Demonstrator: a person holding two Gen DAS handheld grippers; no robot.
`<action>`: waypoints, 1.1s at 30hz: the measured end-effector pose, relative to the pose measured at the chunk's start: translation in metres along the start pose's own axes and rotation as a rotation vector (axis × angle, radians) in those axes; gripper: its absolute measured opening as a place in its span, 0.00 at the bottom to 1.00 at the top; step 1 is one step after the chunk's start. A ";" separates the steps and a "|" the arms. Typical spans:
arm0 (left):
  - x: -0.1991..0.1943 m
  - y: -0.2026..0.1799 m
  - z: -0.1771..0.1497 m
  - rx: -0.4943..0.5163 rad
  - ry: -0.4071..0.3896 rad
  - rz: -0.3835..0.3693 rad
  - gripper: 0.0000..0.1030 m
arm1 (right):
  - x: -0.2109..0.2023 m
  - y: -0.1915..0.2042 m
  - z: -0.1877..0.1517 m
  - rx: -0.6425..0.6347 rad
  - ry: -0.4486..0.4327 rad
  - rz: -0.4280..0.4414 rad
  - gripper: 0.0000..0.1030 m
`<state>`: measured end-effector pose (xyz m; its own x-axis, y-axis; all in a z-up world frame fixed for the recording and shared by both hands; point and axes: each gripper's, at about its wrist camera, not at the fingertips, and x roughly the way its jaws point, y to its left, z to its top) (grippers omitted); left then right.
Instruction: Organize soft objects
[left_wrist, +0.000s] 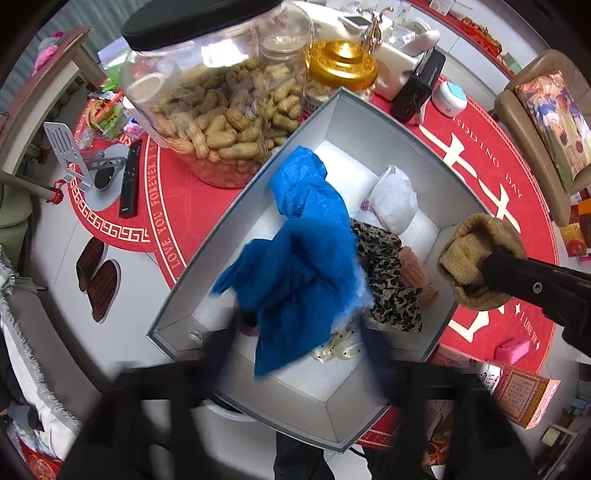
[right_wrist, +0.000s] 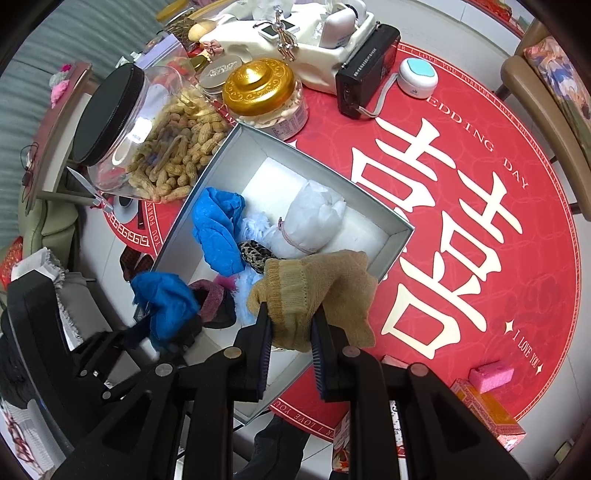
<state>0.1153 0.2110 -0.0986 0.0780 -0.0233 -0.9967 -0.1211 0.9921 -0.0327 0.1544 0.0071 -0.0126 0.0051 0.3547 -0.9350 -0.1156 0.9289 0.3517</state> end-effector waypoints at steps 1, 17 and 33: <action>-0.001 0.000 -0.001 -0.002 -0.007 -0.001 0.92 | 0.000 0.000 0.000 -0.001 0.001 0.002 0.39; -0.053 0.009 -0.017 0.034 -0.109 -0.018 0.92 | -0.052 0.010 -0.033 -0.026 -0.083 -0.015 1.00; -0.099 0.012 -0.066 0.031 -0.103 0.026 0.92 | -0.091 0.034 -0.072 -0.033 -0.092 -0.034 1.00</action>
<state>0.0411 0.2174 -0.0054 0.1769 0.0132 -0.9841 -0.0936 0.9956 -0.0035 0.0789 -0.0008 0.0811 0.1007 0.3327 -0.9376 -0.1469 0.9371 0.3168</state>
